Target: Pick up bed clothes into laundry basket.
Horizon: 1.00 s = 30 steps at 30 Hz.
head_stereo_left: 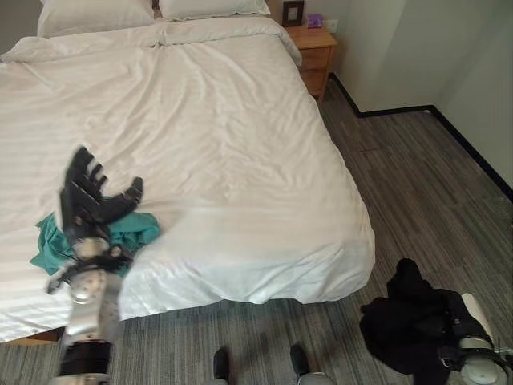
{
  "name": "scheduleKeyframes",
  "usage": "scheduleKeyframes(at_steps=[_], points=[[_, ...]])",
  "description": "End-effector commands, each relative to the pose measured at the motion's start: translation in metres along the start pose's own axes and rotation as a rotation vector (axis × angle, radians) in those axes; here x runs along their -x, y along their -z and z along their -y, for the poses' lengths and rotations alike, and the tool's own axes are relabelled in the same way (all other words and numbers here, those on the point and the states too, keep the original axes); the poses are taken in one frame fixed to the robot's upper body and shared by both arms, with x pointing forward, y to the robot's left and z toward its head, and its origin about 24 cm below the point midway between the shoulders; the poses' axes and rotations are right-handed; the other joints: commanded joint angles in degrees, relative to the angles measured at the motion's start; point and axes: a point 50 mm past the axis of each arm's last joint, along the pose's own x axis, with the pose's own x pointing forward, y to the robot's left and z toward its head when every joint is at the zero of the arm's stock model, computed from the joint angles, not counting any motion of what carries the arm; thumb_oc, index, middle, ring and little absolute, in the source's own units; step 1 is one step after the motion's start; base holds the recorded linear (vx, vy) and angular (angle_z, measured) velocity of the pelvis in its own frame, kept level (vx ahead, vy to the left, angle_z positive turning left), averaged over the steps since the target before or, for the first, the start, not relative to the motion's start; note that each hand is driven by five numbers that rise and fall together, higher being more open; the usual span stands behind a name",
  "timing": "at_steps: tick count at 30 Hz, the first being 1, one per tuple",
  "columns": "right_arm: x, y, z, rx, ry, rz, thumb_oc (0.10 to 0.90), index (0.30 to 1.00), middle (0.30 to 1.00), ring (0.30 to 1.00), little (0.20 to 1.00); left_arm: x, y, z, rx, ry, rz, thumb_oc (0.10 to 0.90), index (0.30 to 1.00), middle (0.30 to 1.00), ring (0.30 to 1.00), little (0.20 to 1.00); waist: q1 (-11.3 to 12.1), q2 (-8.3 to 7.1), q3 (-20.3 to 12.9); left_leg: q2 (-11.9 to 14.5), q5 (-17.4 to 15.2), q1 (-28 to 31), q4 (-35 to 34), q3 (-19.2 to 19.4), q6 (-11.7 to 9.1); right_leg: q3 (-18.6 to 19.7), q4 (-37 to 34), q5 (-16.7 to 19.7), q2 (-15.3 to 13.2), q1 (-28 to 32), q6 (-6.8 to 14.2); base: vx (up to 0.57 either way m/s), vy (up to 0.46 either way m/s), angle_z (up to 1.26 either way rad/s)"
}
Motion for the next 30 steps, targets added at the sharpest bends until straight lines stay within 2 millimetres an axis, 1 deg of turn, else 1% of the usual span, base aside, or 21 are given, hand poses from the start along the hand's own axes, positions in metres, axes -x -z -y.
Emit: scheduleKeyframes(at_steps=[1, 2, 3, 5, 6, 7, 8, 9, 11, 13, 14, 17, 21, 28, 30], points=[[-0.019, -0.053, 0.042, 0.001, 0.125, 0.232, 0.4, 0.3, 0.3, 0.3, 0.3, -0.051, -0.082, -0.009, -0.207, -0.012, 0.353, 0.8, 0.9, 0.9, 0.9, 0.9, 2.0, -1.43, -7.4, 2.3, -2.2, -1.4, 2.3, 0.7, -2.2, -0.8, 6.1, -8.1, -4.3, 2.8, 5.8, 0.03, 0.139, -0.2], [-0.02, -0.055, 0.043, 0.021, 0.107, 0.234, 0.4, 0.3, 0.3, 0.3, 0.3, -0.073, -0.102, -0.014, -0.365, 0.004, 0.363, 0.8, 0.9, 0.9, 0.9, 0.9, 1.8, -1.29, -7.8, 1.9, -2.7, -1.5, 2.2, 0.7, -1.7, -1.0, 5.7, -7.9, -5.0, 2.4, 6.5, 0.02, 0.119, -0.1], [-0.021, -0.057, 0.044, 0.021, 0.103, 0.24, 0.4, 0.3, 0.3, 0.3, 0.3, -0.083, -0.109, -0.019, -0.47, 0.015, 0.344, 0.8, 0.9, 0.9, 0.9, 0.9, 1.6, -1.19, -7.9, 1.8, -2.7, -1.6, 1.9, 0.8, -1.6, -1.2, 5.5, -7.6, -5.2, 2.1, 6.8, 0.01, 0.152, 0.07], [-0.022, -0.057, 0.047, 0.015, 0.1, 0.238, 0.4, 0.3, 0.3, 0.3, 0.3, -0.103, -0.133, -0.022, -0.641, 0.011, 0.362, 0.8, 0.9, 0.9, 0.9, 0.9, 1.2, -0.95, -7.8, 1.7, -2.4, -2.1, 1.9, 0.9, -1.6, -1.8, 5.1, -7.1, -5.4, 1.7, 7.3, -0.02, 0.078, 0.09], [-0.022, -0.056, 0.046, 0.011, 0.094, 0.237, 0.4, 0.3, 0.3, 0.3, 0.3, -0.107, -0.138, -0.023, -0.678, 0.004, 0.364, 0.8, 0.9, 0.9, 0.9, 0.9, 1.1, -0.95, -7.7, 1.7, -2.4, -2.4, 1.9, 0.8, -1.7, -2.0, 4.9, -7.0, -5.3, 1.5, 7.5, -0.02, 0.031, 0.1], [-0.02, -0.053, 0.046, -0.003, 0.093, 0.228, 0.4, 0.3, 0.3, 0.3, 0.3, -0.111, -0.142, -0.018, -0.708, 0.02, 0.368, 0.8, 0.9, 0.9, 0.9, 0.9, 1.2, -1.37, -7.8, 1.8, -2.3, -2.7, 2.0, 0.5, -1.7, -2.2, 4.6, -7.0, -5.3, 1.4, 7.5, -0.01, 0.009, 0.15], [-0.02, -0.053, 0.046, -0.005, 0.093, 0.227, 0.4, 0.3, 0.3, 0.3, 0.3, -0.112, -0.143, -0.017, -0.708, 0.022, 0.37, 0.8, 0.9, 0.9, 0.9, 0.9, 1.3, -1.47, -7.8, 1.8, -2.3, -2.8, 2.0, 0.5, -1.7, -2.3, 4.6, -7.0, -5.3, 1.4, 7.5, 0.01, 0.003, 0.22], [-0.019, -0.049, 0.045, -0.021, 0.091, 0.215, 0.4, 0.3, 0.3, 0.3, 0.3, -0.118, -0.148, -0.023, -0.799, 0.011, 0.351, 0.8, 0.9, 0.9, 0.9, 0.9, 1.2, -1.6, -7.8, 2.2, -2.0, -3.0, 2.0, 0.4, -1.9, -2.9, 4.1, -6.8, -5.1, 1.3, 7.5, 0.0, 0.005, 0.14], [-0.019, -0.047, 0.046, -0.033, 0.095, 0.207, 0.4, 0.3, 0.3, 0.3, 0.3, -0.123, -0.15, -0.019, -0.805, 0.011, 0.34, 0.8, 0.9, 0.9, 0.9, 0.9, 1.2, -1.96, -7.6, 2.4, -1.7, -3.3, 1.8, 0.3, -2.0, -3.2, 3.7, -6.7, -4.9, 1.1, 7.5, -0.01, 0.003, 0.03], [-0.02, -0.046, 0.045, -0.038, 0.094, 0.203, 0.4, 0.3, 0.3, 0.3, 0.3, -0.126, -0.145, -0.021, -0.81, 0.007, 0.304, 0.8, 0.9, 0.9, 0.9, 0.9, 1.3, -2.14, -7.4, 2.6, -1.5, -3.5, 1.7, 0.1, -2.0, -3.6, 3.5, -6.5, -4.8, 1.1, 7.5, -0.01, -0.002, -0.05], [-0.02, -0.047, 0.044, -0.021, 0.092, 0.204, 0.4, 0.3, 0.3, 0.3, 0.3, -0.129, -0.14, -0.027, -0.821, -0.008, 0.257, 0.8, 0.9, 0.9, 0.9, 0.9, 1.3, -2.13, -7.3, 2.8, -1.3, -3.5, 1.5, 0.1, -2.1, -3.7, 3.4, -6.5, -4.7, 1.1, 7.5, -0.01, -0.003, -0.06], [-0.019, -0.045, 0.043, -0.006, 0.091, 0.199, 0.4, 0.3, 0.3, 0.3, 0.3, -0.132, -0.138, -0.028, -0.817, -0.045, 0.234, 0.8, 0.9, 0.9, 0.9, 0.9, 1.3, -2.24, -7.0, 2.9, -1.3, -3.5, 1.5, 0.1, -2.1, -3.9, 3.4, -6.7, -4.6, 1.1, 7.4, 0.0, -0.002, -0.03], [-0.017, -0.044, 0.038, 0.015, 0.071, 0.201, 0.4, 0.3, 0.3, 0.3, 0.3, -0.131, -0.13, -0.027, -0.838, -0.038, 0.214, 0.8, 0.9, 0.9, 0.9, 0.9, 1.4, -2.1, -6.8, 2.9, -1.3, -3.3, 1.4, -0.1, -2.1, -4.3, 3.6, -7.2, -4.6, 1.3, 7.2, 0.0, -0.01, -0.01], [-0.018, -0.053, 0.037, 0.032, 0.057, 0.231, 0.4, 0.3, 0.3, 0.3, 0.3, -0.126, -0.112, -0.043, -0.894, -0.03, 0.124, 0.8, 0.9, 0.9, 0.9, 0.9, 1.9, -1.82, -5.9, 3.1, -1.3, -3.3, 1.6, -0.6, -2.3, -4.6, 4.2, -7.7, -4.4, 1.2, 6.9, 0.0, -0.019, 0.02], [-0.019, -0.055, 0.035, 0.044, 0.046, 0.236, 0.4, 0.3, 0.3, 0.3, 0.3, -0.122, -0.103, -0.048, -0.92, -0.021, 0.091, 0.8, 0.9, 0.9, 0.9, 0.9, 2.1, -1.68, -5.7, 3.2, -1.2, -3.5, 1.6, -0.7, -2.3, -4.9, 4.3, -7.7, -4.4, 1.2, 6.8, 0.0, 0.0, 0.0]])
